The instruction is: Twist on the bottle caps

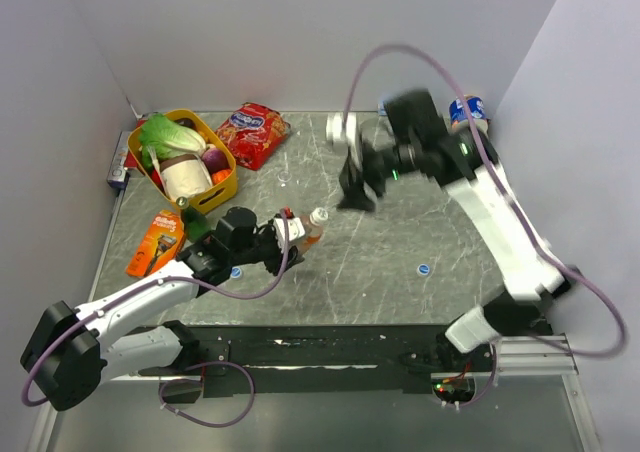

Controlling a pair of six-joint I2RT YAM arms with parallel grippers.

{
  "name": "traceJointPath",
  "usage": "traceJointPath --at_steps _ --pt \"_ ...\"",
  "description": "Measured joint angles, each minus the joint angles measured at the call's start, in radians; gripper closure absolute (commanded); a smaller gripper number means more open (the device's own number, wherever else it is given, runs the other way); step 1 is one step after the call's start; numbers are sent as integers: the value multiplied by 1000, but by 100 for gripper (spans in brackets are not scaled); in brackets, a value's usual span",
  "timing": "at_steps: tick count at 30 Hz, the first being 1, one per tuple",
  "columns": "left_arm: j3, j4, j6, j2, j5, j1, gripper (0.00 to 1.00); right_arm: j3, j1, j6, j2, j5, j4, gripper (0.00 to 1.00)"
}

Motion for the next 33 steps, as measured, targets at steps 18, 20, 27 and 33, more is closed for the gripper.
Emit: traceJointPath --at_steps 18,20,27,33 --pt "235 -456 539 78 183 0 99 -608 307 -817 -434 201 169 36" --pt "235 -463 550 78 187 0 99 -616 319 -837 -439 204 181 37" --pt "250 -464 546 81 194 0 99 -658 338 -912 -456 206 161 42" --pt "255 -457 537 81 201 0 99 -659 345 -932 -459 210 154 51"
